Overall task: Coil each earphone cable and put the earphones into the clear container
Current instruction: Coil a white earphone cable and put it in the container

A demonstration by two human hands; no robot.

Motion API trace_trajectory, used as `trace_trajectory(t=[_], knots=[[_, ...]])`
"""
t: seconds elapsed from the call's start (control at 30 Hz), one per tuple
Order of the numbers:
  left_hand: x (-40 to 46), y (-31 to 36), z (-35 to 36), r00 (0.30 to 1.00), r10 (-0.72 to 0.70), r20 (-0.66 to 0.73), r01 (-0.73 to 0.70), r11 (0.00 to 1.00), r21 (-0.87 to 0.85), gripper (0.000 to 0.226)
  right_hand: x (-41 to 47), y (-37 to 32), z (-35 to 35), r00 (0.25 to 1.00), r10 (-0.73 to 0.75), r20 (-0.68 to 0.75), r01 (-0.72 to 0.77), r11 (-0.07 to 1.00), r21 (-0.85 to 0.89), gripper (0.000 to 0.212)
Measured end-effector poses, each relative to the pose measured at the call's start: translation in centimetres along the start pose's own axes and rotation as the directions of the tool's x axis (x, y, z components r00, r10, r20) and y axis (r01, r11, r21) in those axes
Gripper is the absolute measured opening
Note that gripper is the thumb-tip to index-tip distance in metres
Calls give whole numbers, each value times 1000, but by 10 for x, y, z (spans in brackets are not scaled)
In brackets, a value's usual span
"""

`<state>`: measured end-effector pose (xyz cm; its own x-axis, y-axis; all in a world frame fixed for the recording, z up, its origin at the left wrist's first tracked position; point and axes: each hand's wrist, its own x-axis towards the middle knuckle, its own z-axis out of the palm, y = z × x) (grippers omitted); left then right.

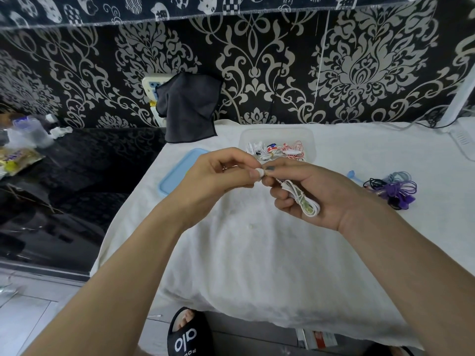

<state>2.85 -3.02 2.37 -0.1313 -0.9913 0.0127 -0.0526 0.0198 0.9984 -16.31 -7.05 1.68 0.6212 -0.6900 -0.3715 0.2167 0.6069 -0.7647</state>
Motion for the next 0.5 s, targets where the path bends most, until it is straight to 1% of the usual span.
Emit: trace_trajectory(t=[0.17,0.33,0.43,0.5], knots=[[-1,3,3,1000,18,-7,-18,1000,2,14,-2,-1,2,1000,9,-6,-9,998,66,9],[-2,7,5,995,92,-26,-91,995,38,15,-4,-2,4,1000,25,5,-26,988,149,10],[-4,8,3,993,117,-26,-115,992,50,16,-6,-3,6,999,28,16,-30,987,155,10],[-4,8,3,993,121,-17,-120,991,52,16,-6,-2,6,999,29,21,-32,988,153,16]])
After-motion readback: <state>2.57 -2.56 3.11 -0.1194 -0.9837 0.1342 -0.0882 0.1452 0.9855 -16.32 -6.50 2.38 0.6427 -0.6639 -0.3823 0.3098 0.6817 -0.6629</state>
